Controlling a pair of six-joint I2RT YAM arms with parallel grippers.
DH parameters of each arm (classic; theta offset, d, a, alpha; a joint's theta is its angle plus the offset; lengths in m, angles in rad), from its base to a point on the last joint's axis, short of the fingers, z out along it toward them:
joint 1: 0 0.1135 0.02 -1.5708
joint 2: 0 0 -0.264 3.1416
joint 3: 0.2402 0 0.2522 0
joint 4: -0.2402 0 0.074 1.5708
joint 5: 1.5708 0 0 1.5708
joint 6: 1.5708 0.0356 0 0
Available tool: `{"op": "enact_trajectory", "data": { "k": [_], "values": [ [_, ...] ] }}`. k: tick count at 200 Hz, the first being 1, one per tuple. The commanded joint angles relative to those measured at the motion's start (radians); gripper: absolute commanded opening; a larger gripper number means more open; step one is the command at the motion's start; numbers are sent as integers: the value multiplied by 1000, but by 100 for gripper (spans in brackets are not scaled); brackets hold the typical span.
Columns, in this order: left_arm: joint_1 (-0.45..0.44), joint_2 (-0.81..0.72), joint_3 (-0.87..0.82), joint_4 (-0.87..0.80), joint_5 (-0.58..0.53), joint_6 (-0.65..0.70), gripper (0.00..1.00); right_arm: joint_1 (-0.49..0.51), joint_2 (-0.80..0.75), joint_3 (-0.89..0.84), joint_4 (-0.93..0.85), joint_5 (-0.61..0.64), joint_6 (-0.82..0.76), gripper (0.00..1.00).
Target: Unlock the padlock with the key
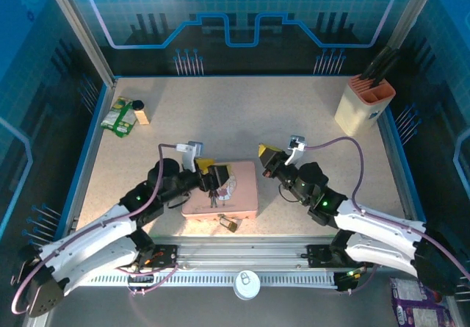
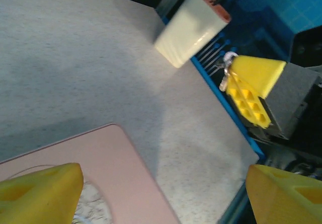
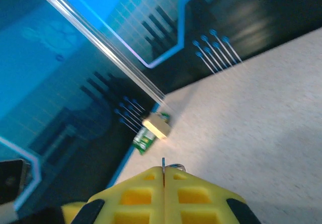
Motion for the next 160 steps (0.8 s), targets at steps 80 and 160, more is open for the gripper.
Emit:
{"op": "enact_trajectory", "data": {
  "k": [80,160],
  "values": [
    [-42,198,97,375,28,-194,65,114,282,-17,708,-27,22,0],
    [-42,273,96,527,66,-278,36,124,225,-91,709,19,16,0]
  ]
}}
